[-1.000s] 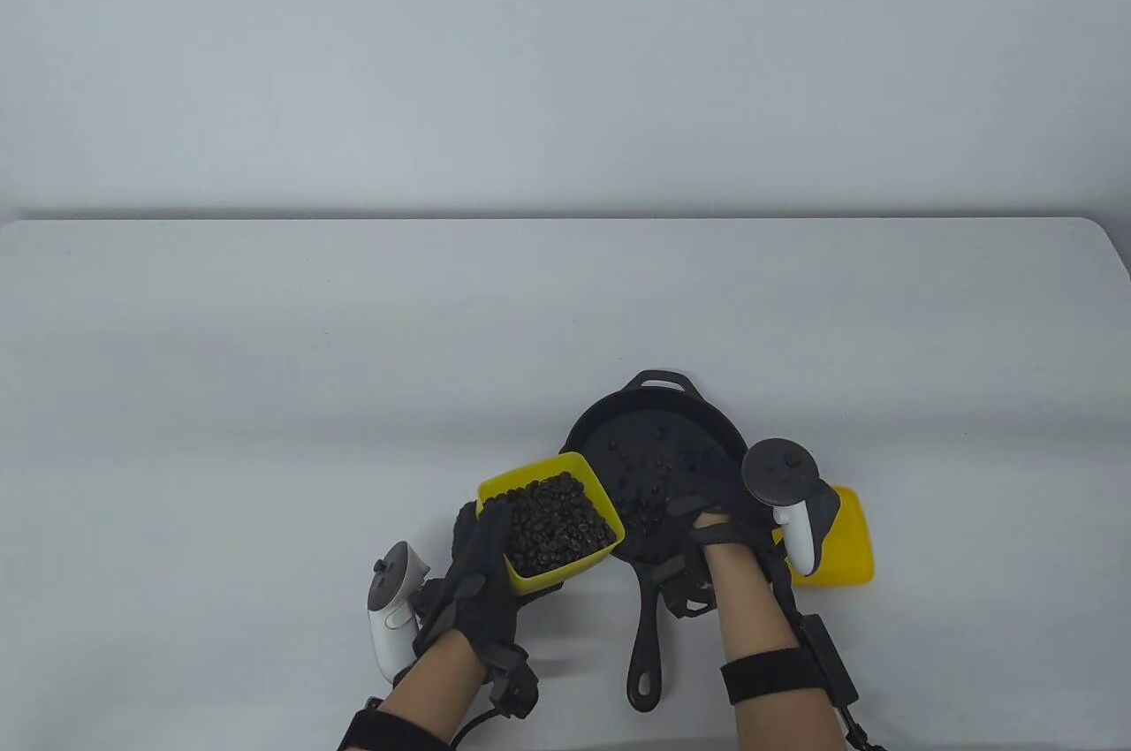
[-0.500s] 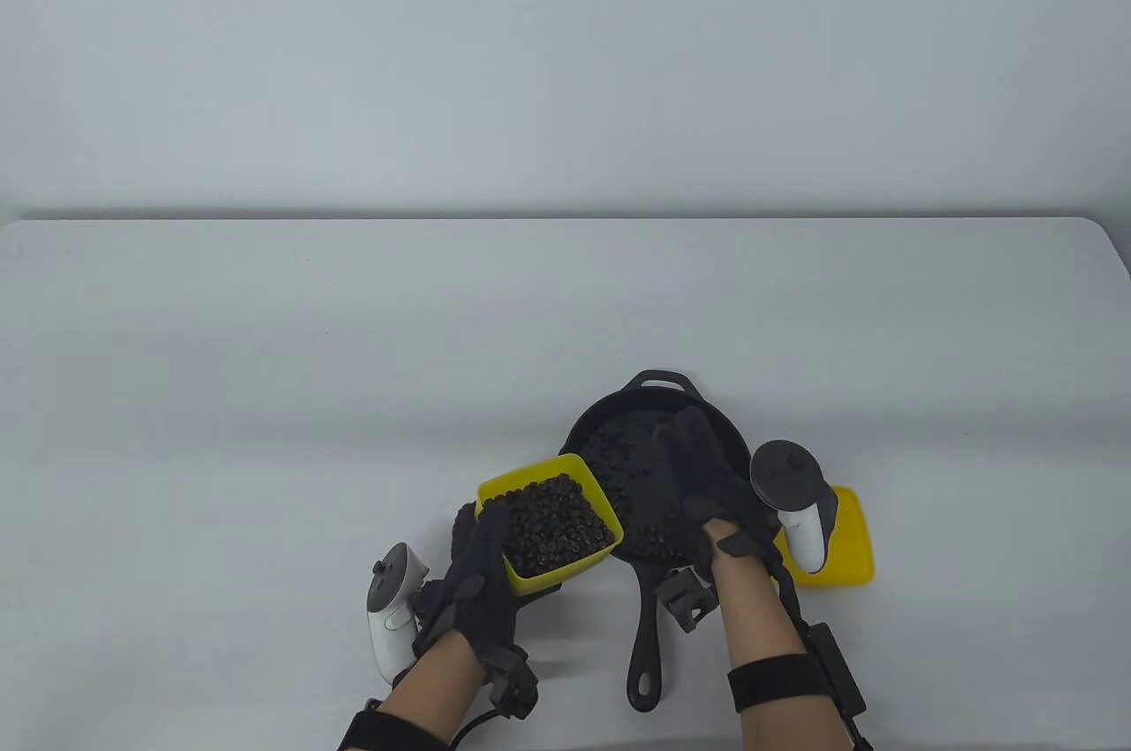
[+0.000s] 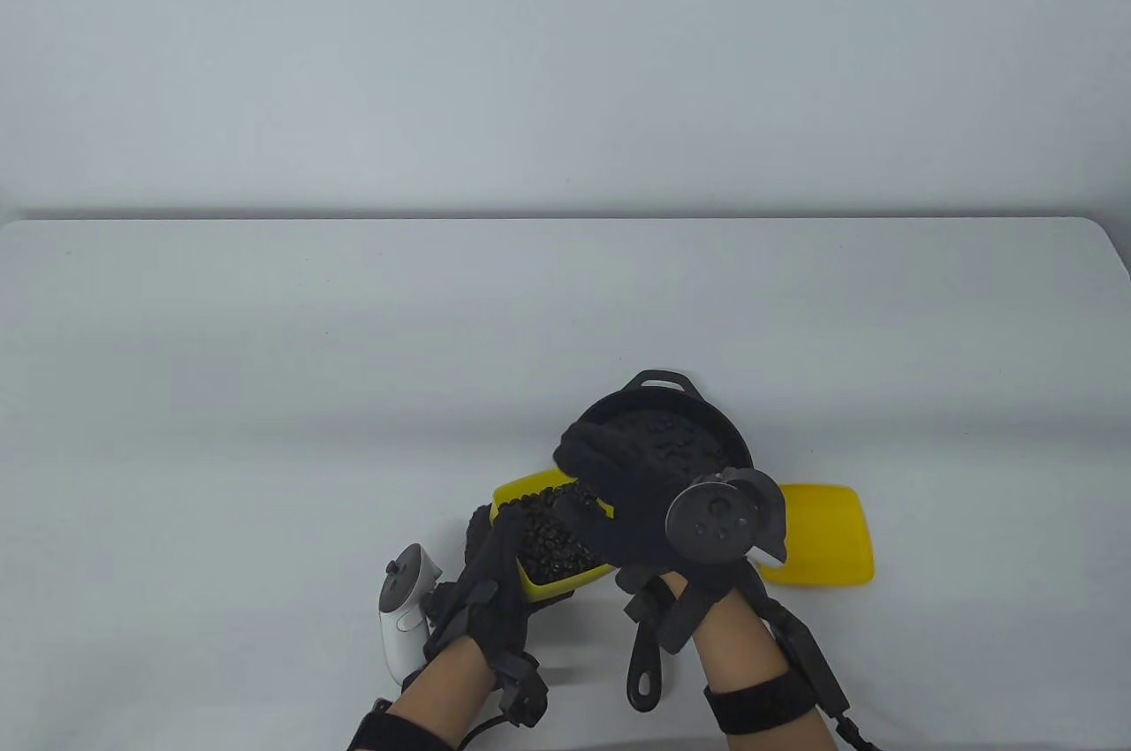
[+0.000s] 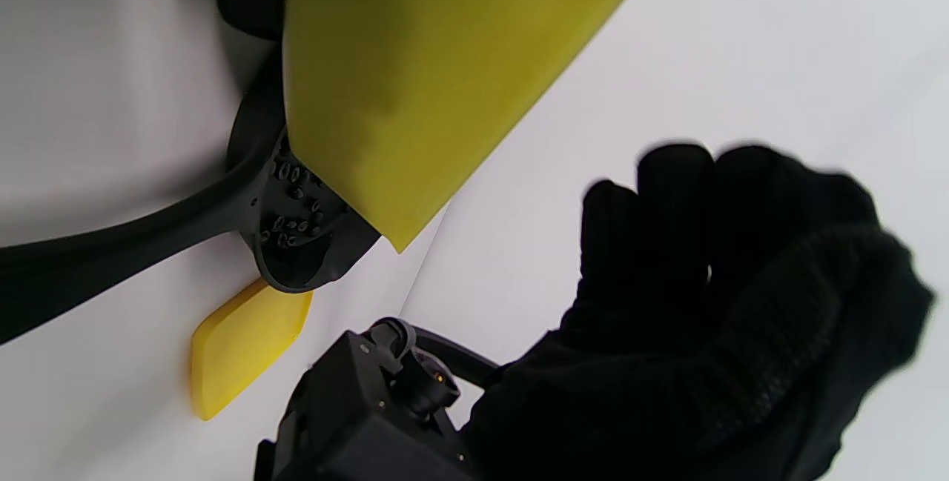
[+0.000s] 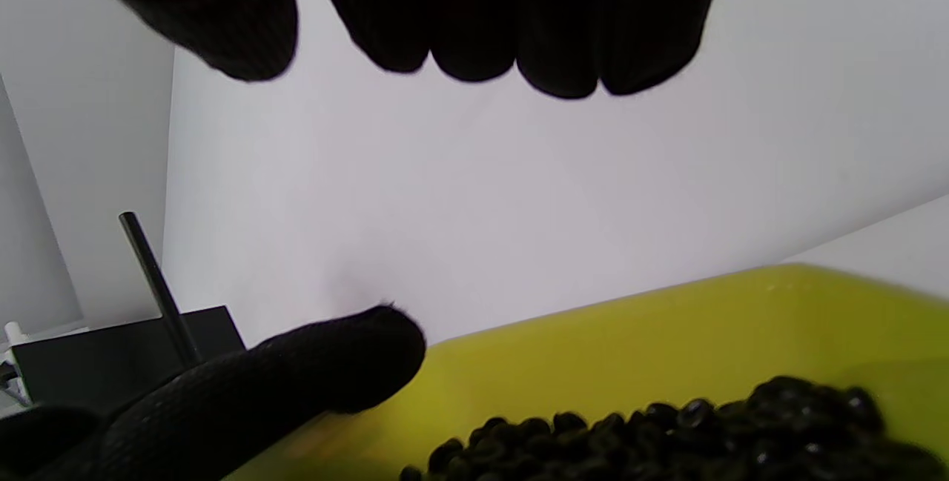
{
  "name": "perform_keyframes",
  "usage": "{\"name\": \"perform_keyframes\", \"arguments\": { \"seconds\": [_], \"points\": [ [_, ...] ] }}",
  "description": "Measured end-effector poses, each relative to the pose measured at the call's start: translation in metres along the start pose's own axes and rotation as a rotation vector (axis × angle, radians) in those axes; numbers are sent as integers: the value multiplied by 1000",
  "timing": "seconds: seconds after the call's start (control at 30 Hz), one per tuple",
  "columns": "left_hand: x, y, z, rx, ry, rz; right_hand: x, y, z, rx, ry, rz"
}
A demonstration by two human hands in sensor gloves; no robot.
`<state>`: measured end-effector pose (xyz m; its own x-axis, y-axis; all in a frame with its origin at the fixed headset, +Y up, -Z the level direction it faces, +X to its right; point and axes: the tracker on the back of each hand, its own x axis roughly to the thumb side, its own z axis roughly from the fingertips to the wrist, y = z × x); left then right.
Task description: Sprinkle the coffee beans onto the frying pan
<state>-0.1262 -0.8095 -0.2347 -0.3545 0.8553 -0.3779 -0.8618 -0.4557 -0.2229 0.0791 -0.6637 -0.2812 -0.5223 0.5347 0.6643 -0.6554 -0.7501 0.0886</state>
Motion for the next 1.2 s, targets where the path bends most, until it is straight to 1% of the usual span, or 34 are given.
{"name": "perform_keyframes", "arguments": {
  "seconds": [0.03,0.07,0.1,0.27,0.33,0.4,0.47,0.5,0.57,0.67,0.73,0.87,1.0,1.2],
  "points": [
    [0,0,0,-4,0,-1,0,6,-4,113,26,-25],
    [0,0,0,-6,-1,-1,0,9,-6,165,35,-32],
    [0,-1,0,-8,-1,-1,-2,13,-8,180,80,-10],
    [2,-1,1,-7,-19,-29,-16,23,-11,402,239,-11],
    [3,-3,2,-16,-28,-37,-20,26,-11,473,284,15],
    [2,-6,2,-29,-28,-82,-21,31,-12,504,307,18],
    [1,-13,3,-43,-9,-54,-19,37,-13,544,307,28],
    [0,-16,4,-51,-3,-41,-16,42,-13,583,293,26],
    [-1,-15,3,-44,0,-76,-12,48,-13,616,288,27],
    [-1,-14,5,-45,5,-93,-13,55,-14,648,286,-33],
    [-1,-15,5,-53,3,-75,-15,59,-14,639,283,-75],
    [-3,-15,4,-60,18,-64,-16,63,-14,646,292,-28],
    [-3,-16,4,-57,27,-60,-21,64,-12,604,322,-81],
    [-5,-15,3,-57,27,-48,-27,62,-9,516,372,-109]
  ]
}}
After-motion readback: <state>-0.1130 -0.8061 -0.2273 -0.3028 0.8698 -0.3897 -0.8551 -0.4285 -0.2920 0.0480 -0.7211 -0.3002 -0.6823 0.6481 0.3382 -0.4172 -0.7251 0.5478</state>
